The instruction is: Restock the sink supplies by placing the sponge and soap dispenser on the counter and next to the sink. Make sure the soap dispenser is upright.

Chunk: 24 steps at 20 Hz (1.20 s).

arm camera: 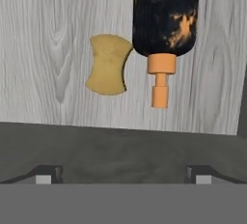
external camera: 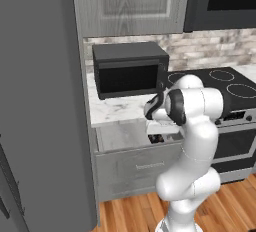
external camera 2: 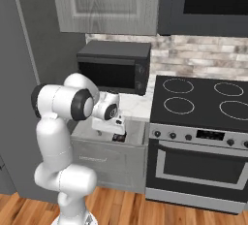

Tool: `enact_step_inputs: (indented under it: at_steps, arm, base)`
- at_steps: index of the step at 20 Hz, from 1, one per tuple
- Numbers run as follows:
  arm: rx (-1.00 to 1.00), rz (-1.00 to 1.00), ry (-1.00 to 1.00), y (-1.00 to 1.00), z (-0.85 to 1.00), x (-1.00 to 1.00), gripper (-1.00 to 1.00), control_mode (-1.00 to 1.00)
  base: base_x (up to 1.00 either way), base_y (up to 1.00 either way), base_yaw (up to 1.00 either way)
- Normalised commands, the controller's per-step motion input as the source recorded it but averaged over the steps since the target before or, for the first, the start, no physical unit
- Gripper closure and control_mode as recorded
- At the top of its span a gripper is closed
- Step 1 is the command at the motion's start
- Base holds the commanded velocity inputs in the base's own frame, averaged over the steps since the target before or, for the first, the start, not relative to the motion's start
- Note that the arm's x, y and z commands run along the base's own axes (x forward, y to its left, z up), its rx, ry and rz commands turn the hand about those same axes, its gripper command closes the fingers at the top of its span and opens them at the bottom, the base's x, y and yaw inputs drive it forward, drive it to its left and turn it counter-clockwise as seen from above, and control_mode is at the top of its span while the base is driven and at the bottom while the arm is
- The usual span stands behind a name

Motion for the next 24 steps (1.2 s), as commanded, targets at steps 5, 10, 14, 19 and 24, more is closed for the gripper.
enact_step_inputs:
  at_steps: [5,10,14,19,24]
  arm:
    - [0.00,0.00,0.09,0.00,-0.51,-0.04,-1.00,-1.00]
    - [0.00,0.00,0.00,0.00,-0.05,-0.70,-1.00,-1.00]
    - [0.00,0.00,0.00,0.00,0.00,-0.98,-1.00,-1.00]
    - [0.00,0.00,0.00,0.00,0.03,-0.99,-1.00,-1.00]
    - [0.00,0.00,0.00,0.00,0.22,-0.98,-1.00,-1.00]
  base:
    - [0.00,0.00,0.00]
    - [0.00,0.00,0.00]
    - [0.00,0.00,0.00]
    - [0.00,0.00,0.00]
    - [0.00,0.00,0.00]
